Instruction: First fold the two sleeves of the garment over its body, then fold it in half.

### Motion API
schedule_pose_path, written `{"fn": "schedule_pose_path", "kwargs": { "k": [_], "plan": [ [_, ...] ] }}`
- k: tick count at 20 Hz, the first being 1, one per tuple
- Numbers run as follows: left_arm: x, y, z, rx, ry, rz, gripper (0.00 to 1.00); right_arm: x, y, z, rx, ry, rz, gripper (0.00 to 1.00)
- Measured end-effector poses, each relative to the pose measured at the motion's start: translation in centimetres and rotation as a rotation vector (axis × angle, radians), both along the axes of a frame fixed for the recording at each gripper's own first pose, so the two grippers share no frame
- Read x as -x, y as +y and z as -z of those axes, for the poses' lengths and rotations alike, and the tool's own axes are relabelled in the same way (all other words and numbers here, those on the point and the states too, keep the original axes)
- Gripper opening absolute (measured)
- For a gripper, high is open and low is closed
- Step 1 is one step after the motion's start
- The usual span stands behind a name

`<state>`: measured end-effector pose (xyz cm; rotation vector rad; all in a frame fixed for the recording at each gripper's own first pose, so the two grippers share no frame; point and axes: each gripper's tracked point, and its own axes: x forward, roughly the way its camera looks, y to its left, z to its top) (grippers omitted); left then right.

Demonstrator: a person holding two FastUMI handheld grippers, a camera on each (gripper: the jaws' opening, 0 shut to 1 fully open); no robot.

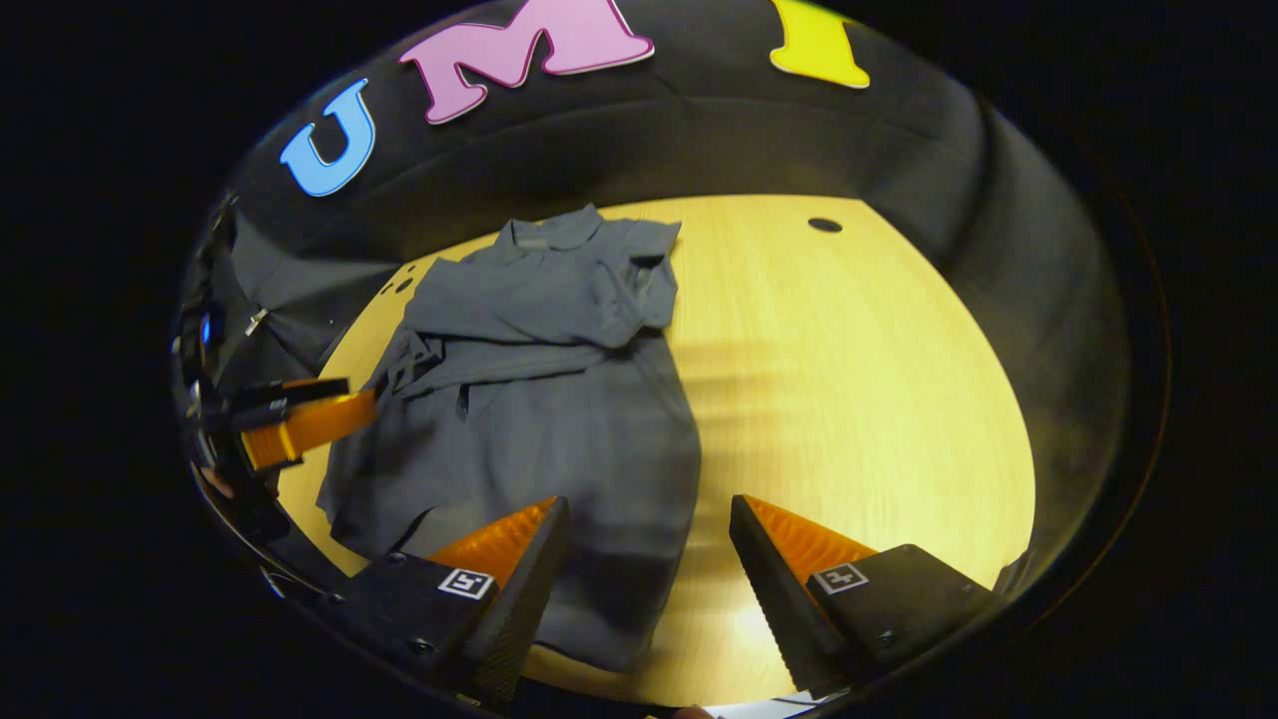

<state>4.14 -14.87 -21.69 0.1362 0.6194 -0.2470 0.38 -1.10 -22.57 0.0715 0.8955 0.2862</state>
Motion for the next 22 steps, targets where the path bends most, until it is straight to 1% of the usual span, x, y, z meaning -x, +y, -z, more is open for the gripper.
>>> {"fn": "schedule_pose_path", "kwargs": {
  "k": [3, 5, 6, 8, 11, 13, 14, 15, 16, 17, 18, 19, 22],
  "plan": [
    [4.0, 6.5, 2.3, 0.030, 0.056, -0.120, 0.96, 1.7, 0.4, 1.5, -0.001, 0.076, 0.026, 0.99],
    [5.6, 10.6, 3.3, 0.047, 0.068, -0.195, 0.96, 2.9, 0.5, 2.1, -0.001, 0.111, 0.054, 0.99],
    [6.0, 11.9, 3.8, 0.062, 0.075, -0.217, 0.96, 3.6, 0.4, 2.4, -0.001, 0.128, 0.066, 0.99],
    [6.5, 13.5, 5.2, 0.095, 0.103, -0.231, 0.96, 4.9, 0.6, 2.9, -0.009, 0.152, 0.085, 0.99],
    [6.7, 15.2, 6.8, 0.095, 0.127, -0.233, 0.96, 6.3, 0.8, 4.1, 0.004, 0.185, 0.105, 0.99],
    [7.0, 15.4, 7.5, 0.098, 0.144, -0.221, 0.96, 7.3, 1.6, 4.8, -0.001, 0.208, 0.114, 0.99],
    [7.0, 15.5, 7.9, 0.100, 0.154, -0.214, 0.92, 7.8, 2.1, 5.2, -0.005, 0.224, 0.119, 0.99],
    [6.9, 15.4, 8.4, 0.098, 0.162, -0.209, 0.96, 8.3, 2.4, 5.3, 0.002, 0.230, 0.125, 0.99],
    [7.0, 15.4, 8.7, 0.090, 0.170, -0.205, 0.96, 8.0, 2.7, 5.3, 0.007, 0.213, 0.125, 0.99],
    [6.9, 15.2, 9.0, 0.087, 0.175, -0.198, 0.96, 8.2, 3.4, 5.3, 0.000, 0.222, 0.119, 0.99],
    [6.8, 15.2, 9.0, 0.075, 0.175, -0.196, 0.92, 8.6, 4.4, 5.3, -0.010, 0.229, 0.115, 0.99],
    [6.7, 15.1, 9.0, 0.063, 0.172, -0.190, 0.97, 8.5, 5.0, 5.3, -0.010, 0.227, 0.111, 0.99],
    [7.0, 15.0, 9.5, 0.021, 0.190, -0.180, 0.97, 9.0, 6.8, 5.4, 0.001, 0.236, 0.086, 1.00]
  ]
}}
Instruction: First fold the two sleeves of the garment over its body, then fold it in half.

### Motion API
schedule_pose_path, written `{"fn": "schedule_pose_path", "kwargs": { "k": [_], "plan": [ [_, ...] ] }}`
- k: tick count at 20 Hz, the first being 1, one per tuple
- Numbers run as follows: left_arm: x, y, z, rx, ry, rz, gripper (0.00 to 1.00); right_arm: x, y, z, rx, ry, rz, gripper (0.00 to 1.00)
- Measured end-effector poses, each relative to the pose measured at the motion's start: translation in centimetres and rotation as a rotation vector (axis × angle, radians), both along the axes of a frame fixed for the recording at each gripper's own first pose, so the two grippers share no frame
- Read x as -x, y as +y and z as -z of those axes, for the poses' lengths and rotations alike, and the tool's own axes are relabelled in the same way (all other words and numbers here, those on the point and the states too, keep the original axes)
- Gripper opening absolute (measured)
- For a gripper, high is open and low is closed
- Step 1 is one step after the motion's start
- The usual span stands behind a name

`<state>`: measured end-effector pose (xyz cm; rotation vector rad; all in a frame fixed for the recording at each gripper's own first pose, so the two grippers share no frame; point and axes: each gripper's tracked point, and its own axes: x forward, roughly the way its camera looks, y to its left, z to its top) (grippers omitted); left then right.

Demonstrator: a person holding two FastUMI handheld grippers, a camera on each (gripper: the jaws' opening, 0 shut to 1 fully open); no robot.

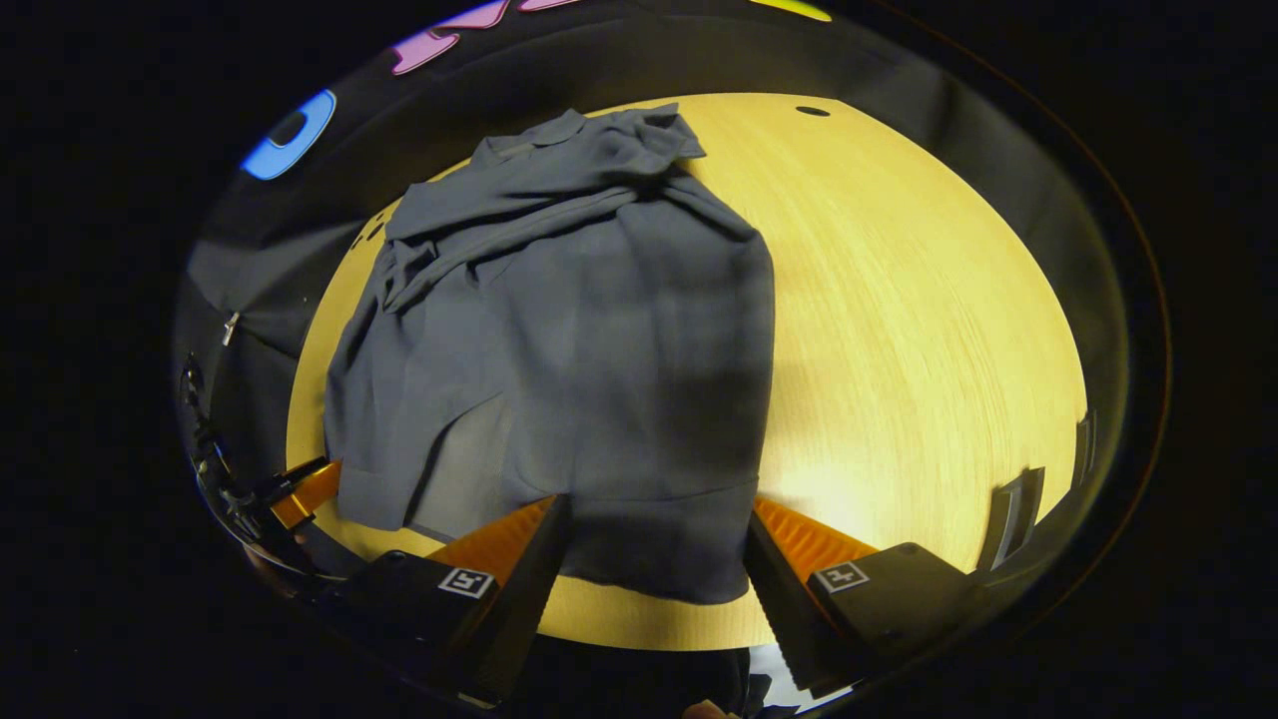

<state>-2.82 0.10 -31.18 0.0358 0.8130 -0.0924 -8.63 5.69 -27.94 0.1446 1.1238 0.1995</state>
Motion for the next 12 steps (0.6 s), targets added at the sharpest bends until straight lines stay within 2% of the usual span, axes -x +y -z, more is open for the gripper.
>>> {"fn": "schedule_pose_path", "kwargs": {
  "k": [3, 5, 6, 7, 8, 10, 11, 12],
  "plan": [
    [0.1, -0.3, 0.4, -0.077, 0.010, 0.034, 0.99, 0.2, 0.5, 0.5, 0.070, 0.004, -0.026, 0.99],
    [-0.1, -0.9, 0.5, -0.081, 0.012, 0.038, 0.96, 0.3, 0.4, 0.9, 0.159, 0.005, -0.058, 0.97],
    [-0.2, -1.1, 0.4, -0.080, 0.006, 0.032, 0.95, 0.5, 0.2, 1.3, 0.224, 0.004, -0.097, 0.97],
    [-0.2, -1.2, 0.4, -0.080, 0.012, 0.025, 0.91, 0.5, 0.8, 0.6, 0.230, -0.008, -0.147, 0.94],
    [-0.2, -1.3, 0.5, -0.078, 0.013, 0.023, 0.90, 0.5, 1.8, 1.6, 0.229, -0.002, -0.175, 0.98],
    [-0.2, -1.9, 0.4, -0.076, 0.022, 0.037, 0.86, 0.6, 2.4, 1.6, 0.228, 0.005, -0.197, 0.65],
    [-0.3, -2.2, 0.5, -0.082, 0.021, 0.056, 0.81, 0.5, 2.5, 1.4, 0.220, 0.010, -0.207, 0.54],
    [-0.2, -2.6, 0.5, -0.085, 0.020, 0.074, 0.75, 0.2, 2.6, 1.3, 0.201, -0.004, -0.199, 0.37]
  ]
}}
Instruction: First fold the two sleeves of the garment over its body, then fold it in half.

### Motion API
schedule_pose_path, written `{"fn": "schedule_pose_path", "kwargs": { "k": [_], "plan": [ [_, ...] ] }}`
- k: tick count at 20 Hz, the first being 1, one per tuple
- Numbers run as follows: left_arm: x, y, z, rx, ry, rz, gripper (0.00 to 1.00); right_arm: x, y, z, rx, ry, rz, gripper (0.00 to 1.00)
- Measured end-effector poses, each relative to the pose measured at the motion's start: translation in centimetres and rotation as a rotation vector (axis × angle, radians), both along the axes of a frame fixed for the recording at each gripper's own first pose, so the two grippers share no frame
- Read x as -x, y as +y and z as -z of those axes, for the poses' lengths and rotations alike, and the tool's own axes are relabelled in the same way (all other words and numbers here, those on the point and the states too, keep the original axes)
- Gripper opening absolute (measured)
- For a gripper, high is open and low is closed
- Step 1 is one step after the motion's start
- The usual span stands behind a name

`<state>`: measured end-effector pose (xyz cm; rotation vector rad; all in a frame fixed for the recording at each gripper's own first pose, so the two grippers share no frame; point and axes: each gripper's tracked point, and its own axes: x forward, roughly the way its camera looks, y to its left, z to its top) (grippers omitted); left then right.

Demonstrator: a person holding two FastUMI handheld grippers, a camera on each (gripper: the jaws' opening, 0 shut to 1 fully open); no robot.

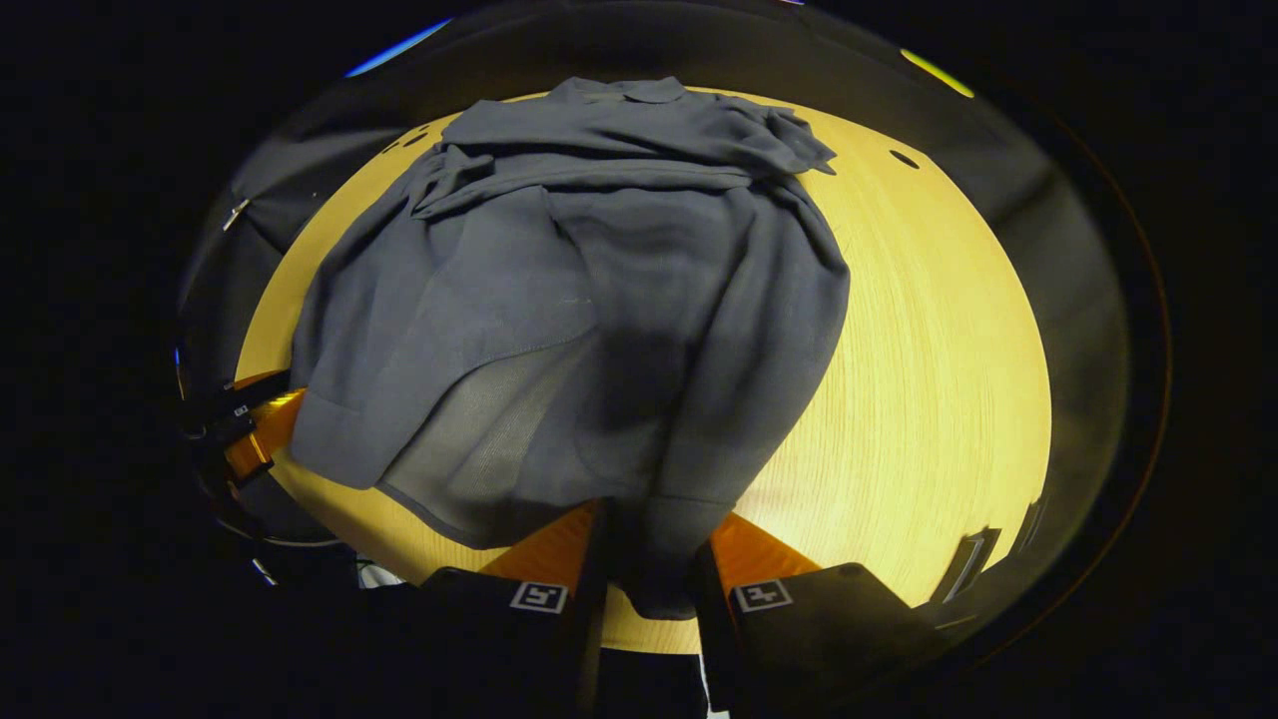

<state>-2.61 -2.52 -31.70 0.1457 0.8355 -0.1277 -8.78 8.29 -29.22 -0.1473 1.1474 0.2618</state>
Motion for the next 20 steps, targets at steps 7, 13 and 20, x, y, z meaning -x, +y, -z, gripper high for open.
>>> {"fn": "schedule_pose_path", "kwargs": {
  "k": [7, 13, 20],
  "plan": [
    [-0.3, -1.3, -0.3, 0.036, -0.039, -0.013, 0.06, -0.3, -0.2, -0.6, -0.162, 0.003, 0.027, 0.05],
    [-0.4, -1.8, -3.5, 0.141, -0.072, -0.068, 0.06, -1.9, -0.8, -2.4, -0.200, -0.074, 0.044, 0.05],
    [-1.7, -4.2, -8.5, 0.218, -0.157, -0.037, 0.06, -4.9, -0.8, -6.1, -0.236, -0.159, 0.022, 0.05]
  ]
}}
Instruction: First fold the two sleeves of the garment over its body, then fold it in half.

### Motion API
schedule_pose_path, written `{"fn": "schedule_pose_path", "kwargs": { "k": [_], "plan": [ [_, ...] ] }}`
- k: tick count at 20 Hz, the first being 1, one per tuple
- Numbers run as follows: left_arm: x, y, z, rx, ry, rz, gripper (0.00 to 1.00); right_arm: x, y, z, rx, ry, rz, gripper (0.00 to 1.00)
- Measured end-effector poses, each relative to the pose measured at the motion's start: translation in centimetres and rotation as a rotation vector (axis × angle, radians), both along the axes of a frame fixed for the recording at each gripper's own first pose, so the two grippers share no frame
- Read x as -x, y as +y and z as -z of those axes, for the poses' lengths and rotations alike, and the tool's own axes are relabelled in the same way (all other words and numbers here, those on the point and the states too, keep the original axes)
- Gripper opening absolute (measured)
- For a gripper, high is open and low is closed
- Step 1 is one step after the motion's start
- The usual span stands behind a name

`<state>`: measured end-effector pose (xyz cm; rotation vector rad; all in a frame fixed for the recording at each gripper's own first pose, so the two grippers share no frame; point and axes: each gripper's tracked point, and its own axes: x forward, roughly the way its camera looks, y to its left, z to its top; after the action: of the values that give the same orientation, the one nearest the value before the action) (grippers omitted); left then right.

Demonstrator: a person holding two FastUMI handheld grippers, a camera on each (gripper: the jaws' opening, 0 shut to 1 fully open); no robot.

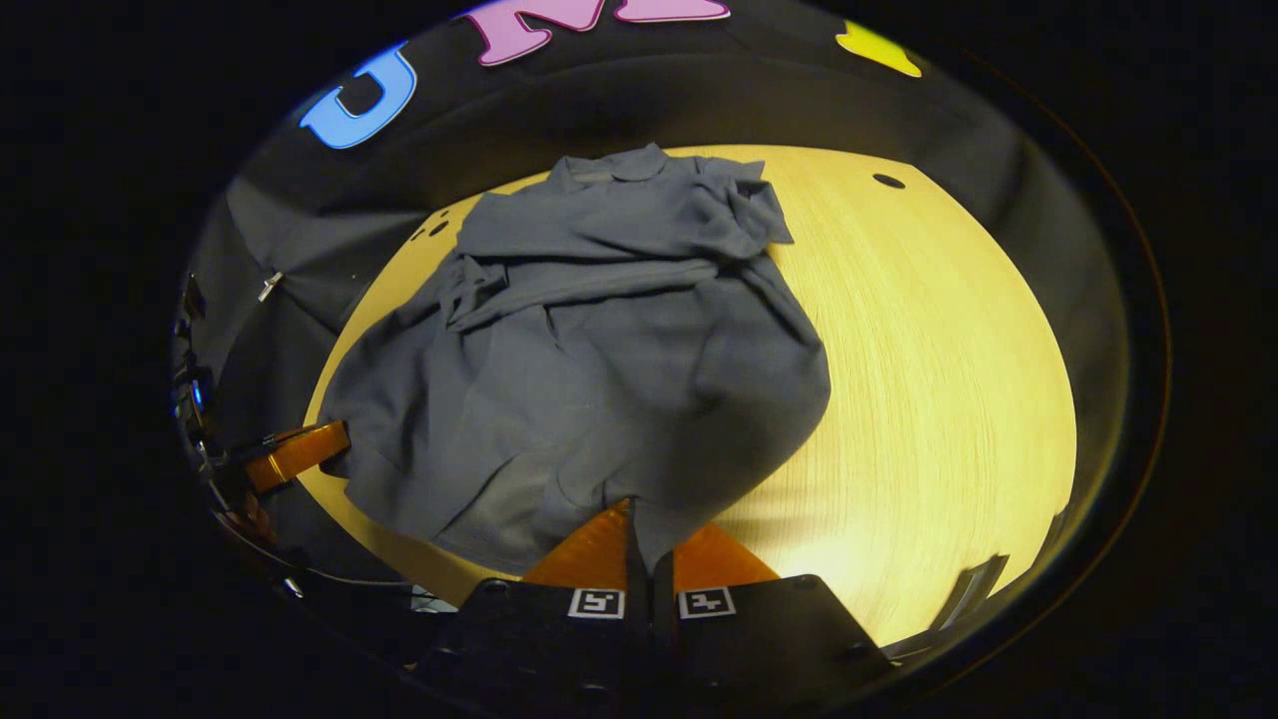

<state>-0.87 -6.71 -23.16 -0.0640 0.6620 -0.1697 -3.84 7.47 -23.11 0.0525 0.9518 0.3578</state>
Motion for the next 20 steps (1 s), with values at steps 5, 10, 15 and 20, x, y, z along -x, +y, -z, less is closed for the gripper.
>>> {"fn": "schedule_pose_path", "kwargs": {
  "k": [5, 10, 15, 20],
  "plan": [
    [-2.2, -0.6, -3.3, 0.049, -0.040, -0.021, 0.06, -3.6, 0.4, -2.9, -0.026, -0.067, -0.021, 0.05],
    [-5.6, -0.4, -7.0, 0.079, -0.110, -0.055, 0.06, -7.5, 0.5, -5.5, -0.066, -0.122, -0.012, 0.05],
    [-9.2, -0.3, -9.3, 0.051, -0.151, -0.063, 0.05, -12.0, 0.0, -7.0, -0.069, -0.177, 0.001, 0.05],
    [-13.8, -1.1, -12.1, 0.047, -0.189, -0.041, 0.06, -16.4, 0.0, -9.0, -0.095, -0.227, 0.014, 0.05]
  ]
}}
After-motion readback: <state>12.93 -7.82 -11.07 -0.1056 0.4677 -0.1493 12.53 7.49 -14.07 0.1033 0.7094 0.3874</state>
